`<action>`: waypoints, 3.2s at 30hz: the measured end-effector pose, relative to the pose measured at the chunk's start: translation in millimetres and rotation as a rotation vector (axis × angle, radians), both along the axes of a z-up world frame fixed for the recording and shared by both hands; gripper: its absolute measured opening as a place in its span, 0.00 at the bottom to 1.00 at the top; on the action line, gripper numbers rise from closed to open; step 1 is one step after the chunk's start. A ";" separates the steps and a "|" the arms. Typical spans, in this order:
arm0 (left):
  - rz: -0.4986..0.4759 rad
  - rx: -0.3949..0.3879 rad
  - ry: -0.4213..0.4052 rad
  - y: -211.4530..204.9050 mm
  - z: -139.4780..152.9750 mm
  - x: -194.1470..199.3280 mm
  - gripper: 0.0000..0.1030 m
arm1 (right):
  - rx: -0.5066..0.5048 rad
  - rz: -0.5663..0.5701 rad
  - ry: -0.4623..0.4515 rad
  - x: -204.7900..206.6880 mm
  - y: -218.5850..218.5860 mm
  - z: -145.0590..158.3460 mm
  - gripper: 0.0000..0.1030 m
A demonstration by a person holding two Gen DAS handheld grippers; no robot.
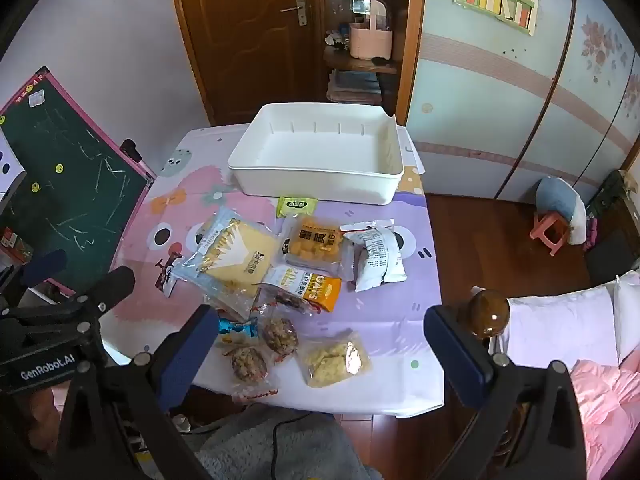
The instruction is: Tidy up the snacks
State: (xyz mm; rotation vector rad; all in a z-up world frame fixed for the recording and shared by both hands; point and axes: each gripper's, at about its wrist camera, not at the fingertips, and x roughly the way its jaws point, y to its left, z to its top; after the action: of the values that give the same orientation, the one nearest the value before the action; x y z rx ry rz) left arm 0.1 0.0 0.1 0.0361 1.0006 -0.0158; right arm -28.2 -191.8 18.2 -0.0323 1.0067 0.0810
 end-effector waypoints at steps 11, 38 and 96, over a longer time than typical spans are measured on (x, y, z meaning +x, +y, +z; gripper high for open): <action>0.002 -0.016 0.035 4.7 -5.3 0.2 0.99 | 0.009 0.005 0.020 -2.9 4.3 -7.2 1.00; 0.007 -0.035 0.045 3.9 -3.9 -2.7 0.99 | 0.037 0.013 0.054 -0.4 2.9 4.7 1.00; -0.009 -0.044 0.090 -1.9 -17.8 -4.9 0.99 | 0.039 0.036 0.081 -0.6 -0.5 -6.1 1.00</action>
State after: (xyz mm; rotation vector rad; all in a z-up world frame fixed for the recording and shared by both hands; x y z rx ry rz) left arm -4.8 -1.9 -17.7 0.0000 1.0901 -0.0477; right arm -28.8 -192.3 12.0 -0.0120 1.0850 0.1360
